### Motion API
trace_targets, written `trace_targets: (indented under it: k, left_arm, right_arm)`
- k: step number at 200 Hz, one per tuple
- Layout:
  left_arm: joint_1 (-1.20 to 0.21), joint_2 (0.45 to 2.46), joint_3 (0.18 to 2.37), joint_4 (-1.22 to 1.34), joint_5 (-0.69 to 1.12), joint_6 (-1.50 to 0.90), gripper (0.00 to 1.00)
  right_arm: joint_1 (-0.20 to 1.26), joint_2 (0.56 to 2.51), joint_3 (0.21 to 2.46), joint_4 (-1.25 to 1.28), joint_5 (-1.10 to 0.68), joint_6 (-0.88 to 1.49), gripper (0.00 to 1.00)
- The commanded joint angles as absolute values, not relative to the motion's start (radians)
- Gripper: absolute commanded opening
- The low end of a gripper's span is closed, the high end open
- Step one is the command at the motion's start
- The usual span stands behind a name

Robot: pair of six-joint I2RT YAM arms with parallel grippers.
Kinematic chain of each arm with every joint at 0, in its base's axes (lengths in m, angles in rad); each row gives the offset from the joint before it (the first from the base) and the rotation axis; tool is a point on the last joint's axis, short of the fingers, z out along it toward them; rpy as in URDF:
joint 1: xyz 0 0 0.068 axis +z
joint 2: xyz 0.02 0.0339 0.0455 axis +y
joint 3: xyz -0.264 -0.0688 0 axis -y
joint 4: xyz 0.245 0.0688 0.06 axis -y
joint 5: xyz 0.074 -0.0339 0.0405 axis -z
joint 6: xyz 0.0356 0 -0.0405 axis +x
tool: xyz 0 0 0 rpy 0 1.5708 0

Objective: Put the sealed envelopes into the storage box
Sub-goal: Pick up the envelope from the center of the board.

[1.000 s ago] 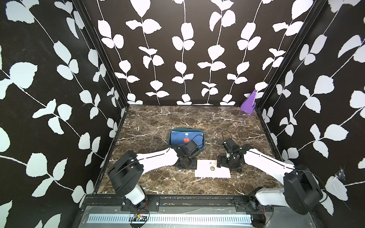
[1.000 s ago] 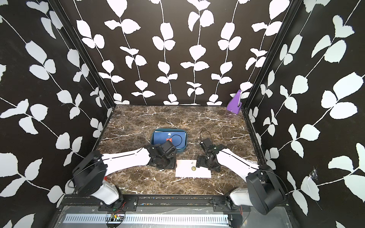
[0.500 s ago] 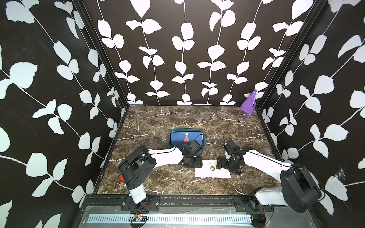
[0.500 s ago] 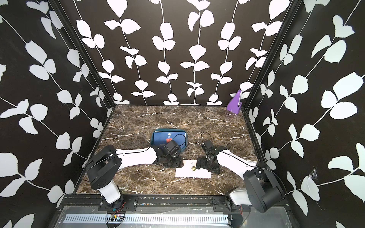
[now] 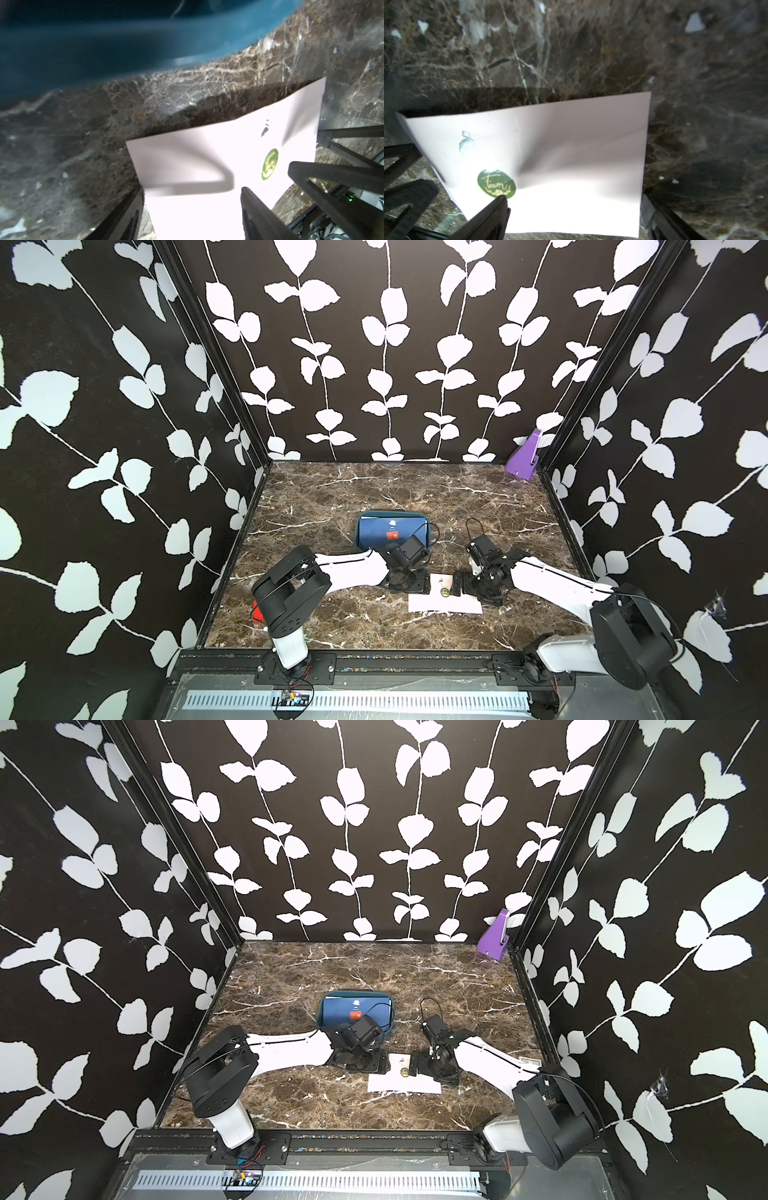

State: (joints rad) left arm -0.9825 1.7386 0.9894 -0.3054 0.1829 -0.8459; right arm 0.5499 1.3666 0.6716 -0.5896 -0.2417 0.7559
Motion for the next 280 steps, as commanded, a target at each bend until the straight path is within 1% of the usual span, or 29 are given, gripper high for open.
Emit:
trace_targets:
  k: [1,16,23,50,57,80,116,134,136,138,140,151,164,175,180,193,204,222,246,261,280]
  left_arm:
    - [-0.994,1.768,0.936,-0.318,0.193,-0.859,0.77]
    - [-0.994,1.773,0.938,-0.314,0.196,-0.858,0.78]
    - [-0.995,1.774,0.941,-0.316,0.195,-0.86,0.83]
    - [-1.007,1.778,0.957,-0.326,0.195,-0.851,0.84]
    - [-1.01,1.781,0.967,-0.338,0.191,-0.846,0.87]
    - [-1.019,1.791,0.999,-0.4,0.161,-0.839,0.87]
    - [-1.027,1.8,1.058,-0.562,0.103,-0.812,0.86]
    - [-1.03,1.779,1.053,-0.593,0.094,-0.79,0.87]
    - [-1.031,1.777,1.052,-0.594,0.095,-0.789,0.88]
    - [-1.032,1.775,1.051,-0.595,0.094,-0.788,0.95]
    - [-1.032,1.772,1.051,-0.596,0.094,-0.785,0.98]
    - [-1.034,1.765,1.051,-0.6,0.093,-0.782,0.99]
    - [-1.034,1.762,1.045,-0.592,0.093,-0.782,0.98]
    - [-1.034,1.762,1.047,-0.592,0.091,-0.781,0.94]
    - [-1.035,1.759,1.044,-0.592,0.09,-0.781,0.91]
    - [-1.034,1.738,1.042,-0.606,0.071,-0.777,0.75]
    - [-1.034,1.719,1.057,-0.654,0.037,-0.753,0.7]
    - [-1.032,1.696,1.081,-0.757,-0.004,-0.671,0.7]
    - [-1.015,1.663,1.025,-0.743,0.059,-0.521,0.69]
    - [-1.008,1.64,0.996,-0.727,0.097,-0.424,0.69]
    - [-0.994,1.597,0.961,-0.674,0.149,-0.356,0.7]
  right_arm:
    - [0.587,1.423,0.63,-0.392,-0.391,0.765,0.99]
    - [0.595,1.414,0.637,-0.396,-0.397,0.766,0.99]
    - [0.598,1.407,0.638,-0.4,-0.399,0.768,0.99]
    - [0.614,1.392,0.644,-0.396,-0.406,0.774,0.99]
    - [0.619,1.399,0.649,-0.399,-0.407,0.771,0.99]
    - [0.63,1.443,0.65,-0.362,-0.436,0.771,0.99]
    - [0.646,1.462,0.646,-0.304,-0.489,0.789,0.9]
    - [0.646,1.451,0.626,-0.241,-0.54,0.806,0.87]
    - [0.646,1.453,0.625,-0.232,-0.549,0.807,0.87]
    - [0.646,1.454,0.621,-0.226,-0.555,0.81,0.87]
    - [0.647,1.456,0.619,-0.219,-0.561,0.812,0.86]
    - [0.653,1.481,0.624,-0.208,-0.581,0.809,0.84]
    - [0.667,1.511,0.632,-0.199,-0.593,0.802,0.83]
    - [0.675,1.525,0.637,-0.19,-0.601,0.805,0.82]
    - [0.676,1.524,0.637,-0.192,-0.597,0.806,0.82]
    - [0.675,1.509,0.636,-0.211,-0.581,0.801,0.82]
    - [0.671,1.491,0.637,-0.237,-0.566,0.792,0.83]
    - [0.651,1.454,0.639,-0.291,-0.545,0.765,0.86]
    - [0.605,1.388,0.649,-0.346,-0.514,0.716,0.88]
    - [0.603,1.364,0.68,-0.36,-0.522,0.626,0.87]
    - [0.609,1.361,0.698,-0.314,-0.575,0.523,0.81]
